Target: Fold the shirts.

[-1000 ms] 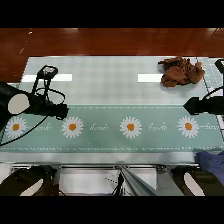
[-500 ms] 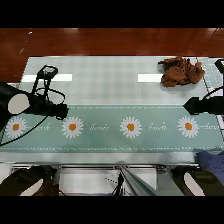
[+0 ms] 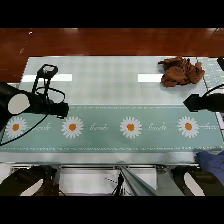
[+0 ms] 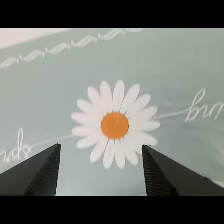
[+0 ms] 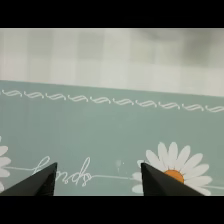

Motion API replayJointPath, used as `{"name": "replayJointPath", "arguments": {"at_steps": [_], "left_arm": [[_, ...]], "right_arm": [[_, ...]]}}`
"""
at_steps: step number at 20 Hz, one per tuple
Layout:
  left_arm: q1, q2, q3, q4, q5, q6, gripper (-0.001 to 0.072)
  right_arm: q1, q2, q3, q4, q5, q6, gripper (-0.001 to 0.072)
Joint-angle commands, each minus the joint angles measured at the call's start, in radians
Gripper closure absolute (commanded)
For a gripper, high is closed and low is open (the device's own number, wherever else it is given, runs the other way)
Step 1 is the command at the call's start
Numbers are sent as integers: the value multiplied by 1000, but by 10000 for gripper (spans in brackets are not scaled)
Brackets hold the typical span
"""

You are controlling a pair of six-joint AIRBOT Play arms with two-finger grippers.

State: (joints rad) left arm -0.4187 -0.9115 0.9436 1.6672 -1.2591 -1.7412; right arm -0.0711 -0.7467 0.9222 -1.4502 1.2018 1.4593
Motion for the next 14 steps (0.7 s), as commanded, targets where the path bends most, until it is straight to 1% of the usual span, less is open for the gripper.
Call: {"name": "replayJointPath", "arguments": {"at_steps": [1, 2, 3, 4, 5, 6, 7, 8, 10, 14], "left_arm": [[0, -1, 0, 0, 111, 0, 101], [0, -1, 0, 0, 113, 0, 101], [0, 0, 0, 0, 111, 0, 101], [0, 0, 0, 0, 112, 0, 101], [1, 0, 0, 2, 124, 1, 101], [1, 0, 0, 9, 162, 1, 101], [1, 0, 1, 14, 204, 1, 101], [1, 0, 1, 14, 241, 1, 102], [1, 0, 1, 13, 292, 1, 101], [1, 0, 1, 13, 307, 1, 101]], "right_arm": [[0, 0, 1, 9, -127, 9, 112], [0, -4, 1, -2, -179, 8, 113], [-1, -15, 1, -37, -272, 18, 113], [-5, -36, 1, -113, -386, 88, 113], [-20, -69, 1, -190, -501, 200, 113], [-45, -111, 2, -238, -596, 285, 113], [-77, -169, 12, -244, -658, 333, 113], [-107, -236, 37, -221, -672, 355, 113], [-153, -389, 113, -153, -671, 354, 111], [-167, -673, 307, -74, -671, 355, 111]]}}
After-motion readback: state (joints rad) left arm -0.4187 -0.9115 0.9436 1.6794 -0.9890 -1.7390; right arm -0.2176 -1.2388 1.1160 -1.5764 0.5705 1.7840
